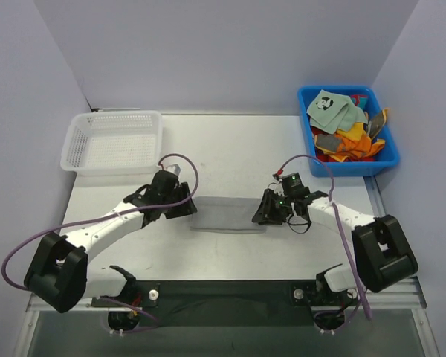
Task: Fold and stack the towels
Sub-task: Neatly place the folded towel into the bin
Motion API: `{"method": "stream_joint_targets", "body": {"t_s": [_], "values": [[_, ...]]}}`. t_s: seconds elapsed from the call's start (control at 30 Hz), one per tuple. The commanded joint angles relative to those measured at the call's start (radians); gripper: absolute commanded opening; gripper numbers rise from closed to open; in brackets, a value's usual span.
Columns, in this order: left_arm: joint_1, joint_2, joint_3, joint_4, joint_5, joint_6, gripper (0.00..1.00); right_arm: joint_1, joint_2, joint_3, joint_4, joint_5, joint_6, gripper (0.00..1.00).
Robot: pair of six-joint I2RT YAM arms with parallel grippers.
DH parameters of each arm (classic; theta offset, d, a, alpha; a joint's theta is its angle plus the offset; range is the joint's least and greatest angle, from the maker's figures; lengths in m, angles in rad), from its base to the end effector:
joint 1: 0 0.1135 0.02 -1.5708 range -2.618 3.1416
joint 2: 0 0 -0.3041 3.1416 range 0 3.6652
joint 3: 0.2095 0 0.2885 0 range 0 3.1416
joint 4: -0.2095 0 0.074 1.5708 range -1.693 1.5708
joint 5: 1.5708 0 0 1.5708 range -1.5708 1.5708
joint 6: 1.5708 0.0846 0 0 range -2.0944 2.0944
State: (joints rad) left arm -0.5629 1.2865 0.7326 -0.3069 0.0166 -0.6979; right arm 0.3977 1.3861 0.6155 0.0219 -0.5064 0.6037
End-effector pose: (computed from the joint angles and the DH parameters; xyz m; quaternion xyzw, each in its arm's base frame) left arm 0.2611 -0.1664 0.1877 -0.0604 0.9357 -0.2112 0.2762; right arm 0.2762 0.1605 0.1582 -0.0083 0.8931 0.3871 0.2291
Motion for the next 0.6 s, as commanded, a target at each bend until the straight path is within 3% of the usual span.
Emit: {"method": "stream_joint_targets", "body": {"t_s": [0.0, 0.17, 0.3, 0.4, 0.5, 0.57], "values": [[0.082, -0.075, -0.027, -0.029, 0.040, 0.029, 0.61, -0.025, 0.082, 0.018, -0.103, -0.024, -0.042, 0.31], [0.217, -0.147, -0.041, -0.075, 0.078, 0.092, 0.66, -0.091, 0.163, 0.032, -0.146, -0.009, -0.114, 0.31], [0.273, -0.194, -0.068, -0.095, 0.108, 0.126, 0.71, -0.148, 0.134, 0.084, -0.229, 0.086, -0.204, 0.31], [0.290, -0.225, -0.085, -0.103, 0.126, 0.141, 0.82, -0.143, 0.079, 0.165, -0.296, 0.135, -0.255, 0.32], [0.297, -0.253, -0.088, -0.115, 0.129, 0.162, 0.92, -0.062, 0.005, 0.231, -0.347, 0.216, -0.321, 0.41], [0.301, -0.271, -0.094, -0.115, 0.106, 0.172, 0.96, 0.062, -0.024, 0.300, -0.369, 0.287, -0.361, 0.54]]}}
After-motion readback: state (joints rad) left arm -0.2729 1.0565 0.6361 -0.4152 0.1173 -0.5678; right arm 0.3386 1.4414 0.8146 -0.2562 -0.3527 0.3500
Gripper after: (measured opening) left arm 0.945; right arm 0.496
